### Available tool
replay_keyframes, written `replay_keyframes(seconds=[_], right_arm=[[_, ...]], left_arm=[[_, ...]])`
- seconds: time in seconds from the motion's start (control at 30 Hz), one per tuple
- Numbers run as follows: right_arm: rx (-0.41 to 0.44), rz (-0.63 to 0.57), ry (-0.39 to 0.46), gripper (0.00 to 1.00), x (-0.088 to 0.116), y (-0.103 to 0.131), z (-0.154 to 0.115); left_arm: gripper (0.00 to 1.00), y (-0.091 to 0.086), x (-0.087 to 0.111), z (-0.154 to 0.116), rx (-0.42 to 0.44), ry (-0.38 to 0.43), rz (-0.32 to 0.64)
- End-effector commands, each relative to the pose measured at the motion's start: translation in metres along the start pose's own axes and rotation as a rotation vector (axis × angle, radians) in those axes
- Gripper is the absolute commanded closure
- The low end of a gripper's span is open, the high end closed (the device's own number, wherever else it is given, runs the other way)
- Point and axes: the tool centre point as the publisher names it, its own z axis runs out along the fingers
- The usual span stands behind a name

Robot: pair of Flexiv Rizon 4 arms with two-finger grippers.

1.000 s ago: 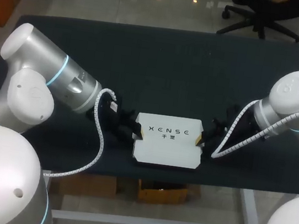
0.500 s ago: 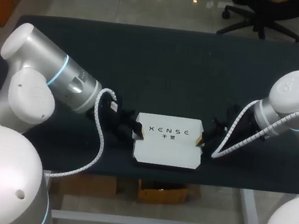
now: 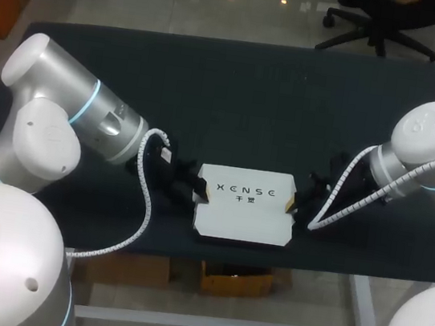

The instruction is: Assemble the packaging by folding the flat box into shape, placing the metal phone stand inside, and closing the box properly

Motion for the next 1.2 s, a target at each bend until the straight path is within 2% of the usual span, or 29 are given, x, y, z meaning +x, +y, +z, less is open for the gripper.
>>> replay_keyframes(seconds=[0.03, 0.43, 0.63, 0.87, 1.07, 1.2], right_arm=[[-0.004, -0.003, 0.008, 0.73, -0.003, 0.0, 0.003], [-0.026, -0.021, 0.019, 0.64, -0.001, 0.0, 0.003], [-0.043, -0.033, 0.064, 0.65, -0.002, 0.002, 0.001], [-0.037, -0.036, 0.076, 0.65, 0.0, 0.003, 0.004], [-0.037, -0.037, 0.099, 0.65, 0.001, 0.002, 0.006], [-0.039, -0.038, 0.117, 0.65, 0.004, 0.002, 0.007]], left_arm=[[0.55, -0.002, 0.003, 0.004, 0.001, -0.004, 0.006], [0.53, -0.003, 0.005, 0.007, -0.008, 0.002, 0.023], [0.52, -0.003, 0.007, 0.008, -0.01, 0.005, 0.033], [0.52, -0.003, 0.01, 0.009, -0.01, 0.012, 0.043], [0.52, -0.004, 0.013, 0.011, -0.021, 0.074, 0.053], [0.53, -0.004, 0.017, 0.012, -0.022, 0.088, 0.062]])
